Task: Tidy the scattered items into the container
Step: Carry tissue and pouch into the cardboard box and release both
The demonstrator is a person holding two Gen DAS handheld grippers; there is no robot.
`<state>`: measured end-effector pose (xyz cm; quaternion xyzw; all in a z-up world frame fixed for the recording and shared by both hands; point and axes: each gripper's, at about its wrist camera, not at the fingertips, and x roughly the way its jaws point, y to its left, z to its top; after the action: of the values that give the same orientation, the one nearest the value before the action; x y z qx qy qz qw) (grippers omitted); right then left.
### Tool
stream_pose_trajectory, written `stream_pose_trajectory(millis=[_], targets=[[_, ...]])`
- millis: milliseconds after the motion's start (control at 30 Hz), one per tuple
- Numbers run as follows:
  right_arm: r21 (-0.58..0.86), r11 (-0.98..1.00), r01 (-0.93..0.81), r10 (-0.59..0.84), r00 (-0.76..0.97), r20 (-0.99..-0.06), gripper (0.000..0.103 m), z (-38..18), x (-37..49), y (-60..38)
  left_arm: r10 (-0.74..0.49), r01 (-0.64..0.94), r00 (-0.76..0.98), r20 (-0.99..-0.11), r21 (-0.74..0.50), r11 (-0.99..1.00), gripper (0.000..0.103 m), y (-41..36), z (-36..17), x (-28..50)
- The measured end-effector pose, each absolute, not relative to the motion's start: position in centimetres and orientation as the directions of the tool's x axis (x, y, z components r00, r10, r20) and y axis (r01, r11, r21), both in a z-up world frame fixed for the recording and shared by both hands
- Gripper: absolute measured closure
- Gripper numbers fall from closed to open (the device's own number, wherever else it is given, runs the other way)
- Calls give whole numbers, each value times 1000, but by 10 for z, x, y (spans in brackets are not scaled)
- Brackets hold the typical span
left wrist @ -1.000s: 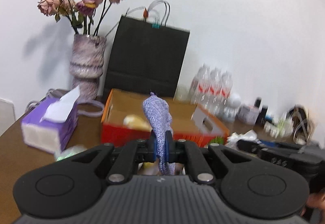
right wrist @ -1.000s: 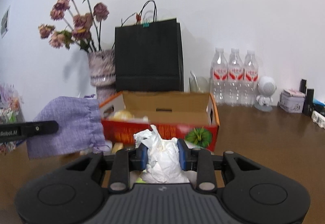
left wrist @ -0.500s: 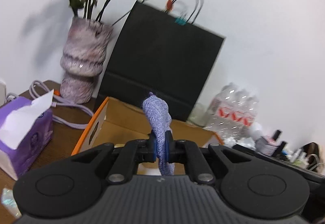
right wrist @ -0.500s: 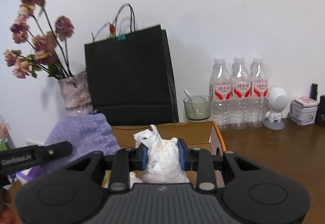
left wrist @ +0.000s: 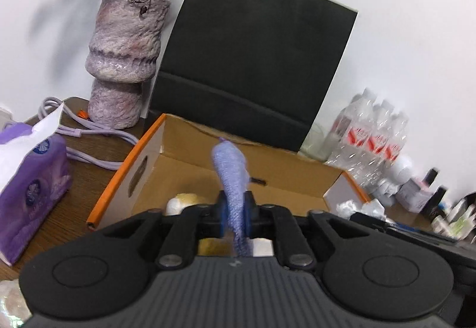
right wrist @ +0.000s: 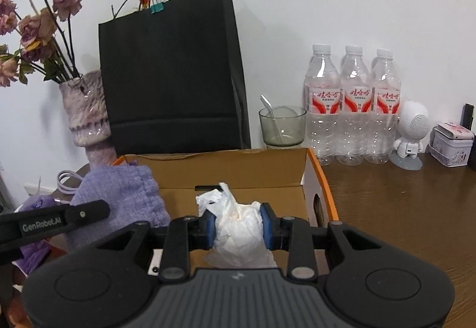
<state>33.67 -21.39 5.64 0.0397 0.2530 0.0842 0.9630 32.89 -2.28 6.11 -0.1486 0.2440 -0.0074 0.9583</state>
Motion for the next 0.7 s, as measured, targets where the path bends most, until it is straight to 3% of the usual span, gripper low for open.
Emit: stream_pose_trajectory(millis=[33,67,100,133,233,700], targets=[[118,983,-144,184,851,-492,50,56,338,-213,-51,-85,877,-478,-258,962,30,-25,62,329],[118,983,-144,184,840,-511,15,54,340,-213,-12,-115,874,-486,-230,966,1,-27,62,329],[122,982,-143,186,827,-530,2,53,343,-213,61,-173,872,-486,-189,967,0,-29,63,328],[132,981,-144,193,819,-540,0,51,344,-214,89,-184,878,-470,-161,970,0,-29,65,326],[168,975,-143,213,799,-562,0,51,347,-218,52,-142,889,-455,-166,976,0,-28,69,323],[205,970,-128,223,801,-555,0,54,346,-224,101,-197,872,-478,-154,968,0,-27,66,323]])
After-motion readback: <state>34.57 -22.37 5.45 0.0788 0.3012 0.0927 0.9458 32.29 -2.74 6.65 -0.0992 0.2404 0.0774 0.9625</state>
